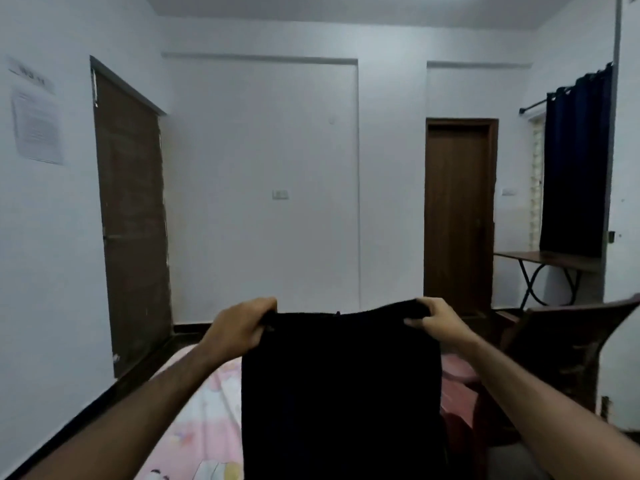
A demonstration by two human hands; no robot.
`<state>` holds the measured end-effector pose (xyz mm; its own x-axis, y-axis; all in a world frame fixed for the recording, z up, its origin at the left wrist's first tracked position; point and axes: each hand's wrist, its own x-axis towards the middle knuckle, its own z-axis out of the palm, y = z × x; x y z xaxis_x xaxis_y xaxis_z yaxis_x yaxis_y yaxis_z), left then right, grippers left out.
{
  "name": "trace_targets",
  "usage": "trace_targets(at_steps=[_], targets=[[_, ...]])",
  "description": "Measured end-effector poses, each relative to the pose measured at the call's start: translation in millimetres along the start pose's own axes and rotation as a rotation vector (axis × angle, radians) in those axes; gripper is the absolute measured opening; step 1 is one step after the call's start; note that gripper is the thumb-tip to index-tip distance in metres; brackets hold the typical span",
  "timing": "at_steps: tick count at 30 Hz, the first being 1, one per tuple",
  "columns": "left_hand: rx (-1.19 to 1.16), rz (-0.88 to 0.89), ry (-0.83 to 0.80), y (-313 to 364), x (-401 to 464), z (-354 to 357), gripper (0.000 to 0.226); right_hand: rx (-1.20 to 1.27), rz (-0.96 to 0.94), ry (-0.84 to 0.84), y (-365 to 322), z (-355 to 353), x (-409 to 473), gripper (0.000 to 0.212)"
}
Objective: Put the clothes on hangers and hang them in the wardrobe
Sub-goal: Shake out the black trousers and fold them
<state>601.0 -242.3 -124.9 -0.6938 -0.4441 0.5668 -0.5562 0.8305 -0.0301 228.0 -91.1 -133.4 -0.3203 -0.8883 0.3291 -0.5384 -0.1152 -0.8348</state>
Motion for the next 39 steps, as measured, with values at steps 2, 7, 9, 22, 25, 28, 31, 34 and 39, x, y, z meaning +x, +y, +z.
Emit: trace_targets(at_steps=[2,7,9,22,25,28,31,34,39], targets=[[-0.110,-0.033,0.051,3,3,9,0.022,0.070,-0.013,0.087,6,2,2,0.027],[-0.386,-0.279,0.503,14,28,2,0.024,0.424,-0.149,0.185,-22,-8,-1,0.028],[-0.538,-0.292,0.739,28,40,-19,0.035,0.575,-0.257,0.203,-44,-20,-7,0.028],[-0.645,-0.265,0.523,26,93,-64,0.010,0.309,-0.195,0.204,-75,-77,23,0.028],[-0.819,-0.287,0.577,23,122,-101,0.017,0.294,-0.292,0.204,-133,-105,29,0.022],[-1.058,-0.211,0.637,32,161,-160,0.017,0.401,-0.387,0.201,-200,-136,34,0.022],[-1.229,-0.070,0.595,38,184,-221,0.016,0.482,-0.426,0.164,-254,-163,32,0.036],[-1.209,-0.027,0.658,37,195,-264,0.016,0.391,-0.482,0.213,-291,-183,33,0.037],[-1.046,-0.079,0.824,37,219,-308,0.012,0.280,-0.550,0.385,-344,-197,40,0.025]])
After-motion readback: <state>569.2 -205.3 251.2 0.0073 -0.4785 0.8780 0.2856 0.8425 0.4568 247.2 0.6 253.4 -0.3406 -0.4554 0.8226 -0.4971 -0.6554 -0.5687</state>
